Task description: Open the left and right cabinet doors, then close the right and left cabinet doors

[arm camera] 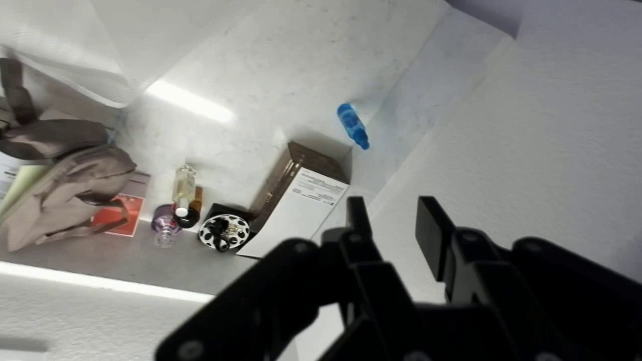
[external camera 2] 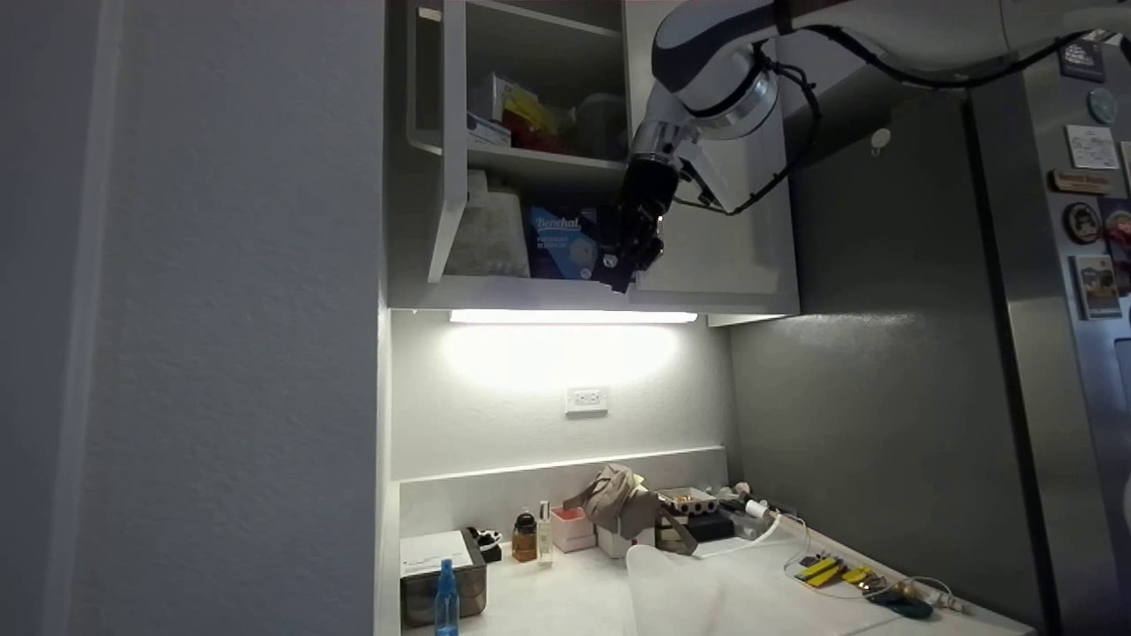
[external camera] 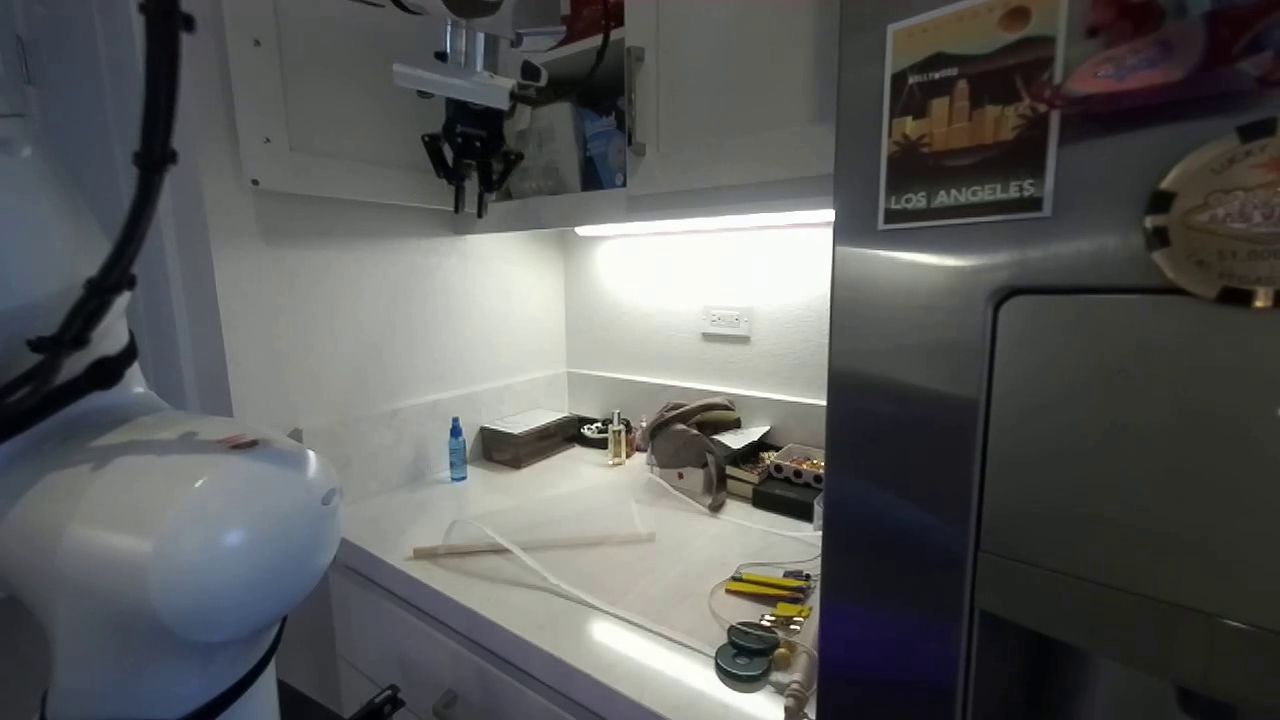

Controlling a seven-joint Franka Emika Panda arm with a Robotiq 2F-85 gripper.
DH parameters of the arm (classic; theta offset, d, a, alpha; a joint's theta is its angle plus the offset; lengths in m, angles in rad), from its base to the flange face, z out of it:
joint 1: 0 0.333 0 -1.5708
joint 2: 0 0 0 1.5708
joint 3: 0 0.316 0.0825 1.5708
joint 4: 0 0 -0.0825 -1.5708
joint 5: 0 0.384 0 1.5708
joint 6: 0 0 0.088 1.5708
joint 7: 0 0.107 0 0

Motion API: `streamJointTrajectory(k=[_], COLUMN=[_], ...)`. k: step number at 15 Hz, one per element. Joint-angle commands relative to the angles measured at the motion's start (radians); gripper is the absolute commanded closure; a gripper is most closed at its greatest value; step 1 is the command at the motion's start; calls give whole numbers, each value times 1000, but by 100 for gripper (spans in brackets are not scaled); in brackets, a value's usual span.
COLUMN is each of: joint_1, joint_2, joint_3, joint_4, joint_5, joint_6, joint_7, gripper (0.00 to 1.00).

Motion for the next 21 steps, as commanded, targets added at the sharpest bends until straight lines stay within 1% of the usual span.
streamJointTrajectory(k=[1, 3, 6, 12, 15, 18, 21], joint_1=[-2, -5, -15, -52, -84, -111, -133], joint_2=[-5, -5, -34, -119, -149, -180, -201], joint_3=[33, 46, 62, 48, 41, 31, 16], joint_4=[13, 26, 37, 18, 9, -20, -63], joint_5=[-111, -159, -231, -334, -375, -403, -432], joint_6=[15, 11, -20, -88, -92, -41, 48], joint_7=[85, 150, 255, 382, 424, 452, 464], gripper=[35, 20, 1, 0, 0, 0, 0])
